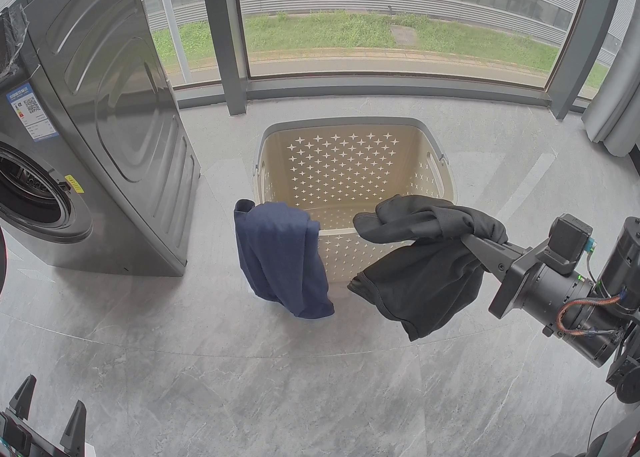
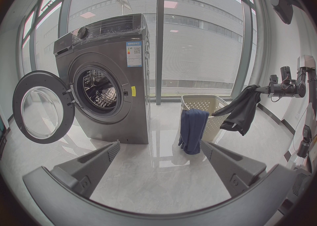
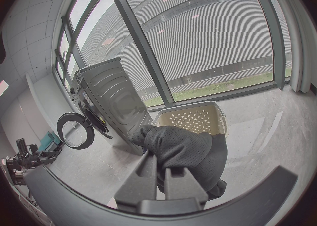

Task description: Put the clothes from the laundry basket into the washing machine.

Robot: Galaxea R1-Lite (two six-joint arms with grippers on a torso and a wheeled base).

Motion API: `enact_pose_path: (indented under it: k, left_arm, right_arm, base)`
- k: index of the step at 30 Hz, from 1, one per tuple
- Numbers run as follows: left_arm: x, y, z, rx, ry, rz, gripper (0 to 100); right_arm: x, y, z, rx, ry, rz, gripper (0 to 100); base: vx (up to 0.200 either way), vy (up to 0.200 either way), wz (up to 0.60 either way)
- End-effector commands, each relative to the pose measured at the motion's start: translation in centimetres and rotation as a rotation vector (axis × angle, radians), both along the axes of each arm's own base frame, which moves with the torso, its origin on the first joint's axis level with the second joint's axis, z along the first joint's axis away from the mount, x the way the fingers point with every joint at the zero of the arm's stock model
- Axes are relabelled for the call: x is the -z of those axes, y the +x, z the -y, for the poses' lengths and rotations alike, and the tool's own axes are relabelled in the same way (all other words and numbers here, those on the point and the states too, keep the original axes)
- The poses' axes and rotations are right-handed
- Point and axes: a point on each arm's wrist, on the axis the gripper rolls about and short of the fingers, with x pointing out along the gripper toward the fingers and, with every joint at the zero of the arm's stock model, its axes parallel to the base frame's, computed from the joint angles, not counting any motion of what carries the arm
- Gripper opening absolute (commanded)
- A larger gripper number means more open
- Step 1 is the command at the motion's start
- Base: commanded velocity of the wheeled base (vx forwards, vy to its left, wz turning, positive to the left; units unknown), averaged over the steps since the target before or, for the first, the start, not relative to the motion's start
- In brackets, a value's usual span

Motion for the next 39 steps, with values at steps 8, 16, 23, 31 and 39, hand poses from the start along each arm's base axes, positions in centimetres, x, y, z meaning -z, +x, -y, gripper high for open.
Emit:
enact_pose_path:
  k: [8,16,23,31,39]
  left_arm:
    - [0.4,0.1,0.0,-0.001,0.000,-0.018,100]
    - [0.4,0.1,0.0,-0.001,-0.002,-0.017,100]
    - [0.4,0.1,0.0,-0.001,-0.002,-0.018,100]
    - [0.4,0.1,0.0,-0.001,-0.002,-0.018,100]
    - [0.4,0.1,0.0,-0.001,-0.003,-0.018,100]
  right_arm:
    - [-0.9,-0.1,0.2,0.002,0.024,0.031,0]
    - [-0.9,-0.2,0.2,0.004,0.024,0.031,0]
    - [-1.1,-0.2,0.1,-0.001,0.028,0.035,0]
    - [-1.2,-0.2,0.0,-0.005,0.032,0.042,0]
    - [-1.3,-0.3,-0.3,-0.019,0.043,0.055,0]
  base:
    - [0.000,0.200,0.00]
    - [0.000,0.200,0.00]
    - [0.000,0.200,0.00]
    - [0.000,0.200,0.00]
    - [0.000,0.200,0.00]
